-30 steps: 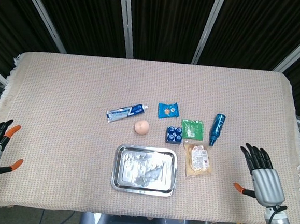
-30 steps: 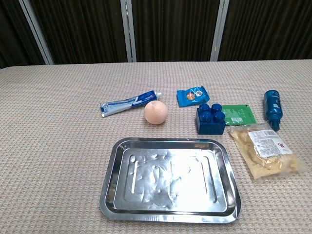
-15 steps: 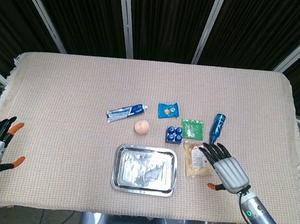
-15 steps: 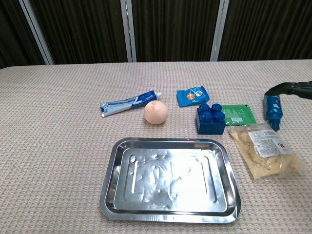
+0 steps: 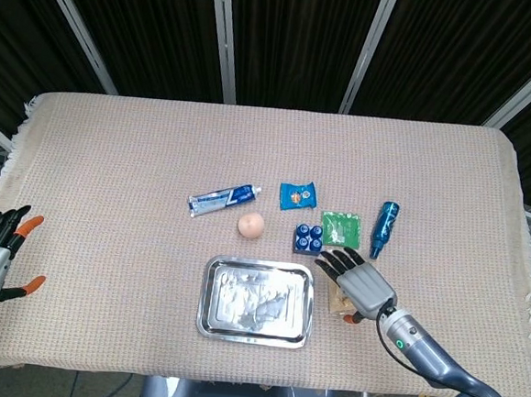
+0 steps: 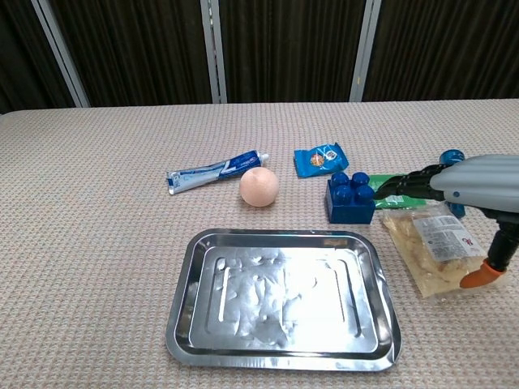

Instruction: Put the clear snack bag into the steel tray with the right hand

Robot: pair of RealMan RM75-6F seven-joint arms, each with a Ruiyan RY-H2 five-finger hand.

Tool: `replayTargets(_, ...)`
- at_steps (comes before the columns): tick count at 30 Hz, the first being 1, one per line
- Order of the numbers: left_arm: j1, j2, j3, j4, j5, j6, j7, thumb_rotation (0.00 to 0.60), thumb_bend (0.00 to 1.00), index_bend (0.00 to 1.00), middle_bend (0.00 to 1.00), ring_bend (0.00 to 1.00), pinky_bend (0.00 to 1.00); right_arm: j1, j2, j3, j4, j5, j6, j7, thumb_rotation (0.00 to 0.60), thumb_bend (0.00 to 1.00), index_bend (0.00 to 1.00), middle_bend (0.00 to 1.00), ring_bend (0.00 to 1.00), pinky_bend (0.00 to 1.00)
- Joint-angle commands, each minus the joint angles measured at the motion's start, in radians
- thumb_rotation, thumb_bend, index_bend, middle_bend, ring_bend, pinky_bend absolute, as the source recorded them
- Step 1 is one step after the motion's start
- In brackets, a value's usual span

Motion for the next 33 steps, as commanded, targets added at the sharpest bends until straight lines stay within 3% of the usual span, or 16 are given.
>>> replayTargets(1,0.001,-0.001,0.001,0.001,-0.001,0.001,-0.003,0.600,0.18,0.13,0.00,0.00,0.00,0.031,-0.024,0.001,0.024,0.045,-0.033,-0.042,0.600,0.00,0.00,0.00,0.00,0.03)
replayTargets(15,0.009,-0.002,0.004,0.010,-0.011,0.009,-0.012,0.600,0.18,0.13,0.00,0.00,0.00,0.079,-0.037,-0.041,0.064,0.145,-0.075,-0.131,0.600,0.00,0.00,0.00,0.00,0.03)
replayTargets(20,0.009,-0.001,0.002,0.010,-0.010,0.013,-0.013,0.600,0.18,0.12,0.00,0.00,0.00,0.096,-0.041,-0.057,0.078,0.173,-0.089,-0.151,0.600,0.00,0.07,0.00,0.00,0.04)
replayTargets(23,0.009,0.000,0.002,0.009,-0.010,0.016,-0.014,0.600,0.18,0.13,0.00,0.00,0.00,0.103,-0.046,-0.058,0.085,0.180,-0.088,-0.155,0.600,0.00,0.17,0.05,0.01,0.14)
replayTargets(28,0.010,0.000,0.003,0.008,-0.010,0.015,-0.012,0.600,0.18,0.13,0.00,0.00,0.00,0.106,-0.056,-0.065,0.091,0.165,-0.061,-0.156,0.600,0.02,0.37,0.21,0.14,0.34)
replayTargets(33,0.009,0.000,0.003,0.007,-0.007,0.017,-0.009,0.600,0.18,0.13,0.00,0.00,0.00,0.104,-0.063,-0.070,0.089,0.149,-0.045,-0.129,0.600,0.07,0.47,0.30,0.25,0.45)
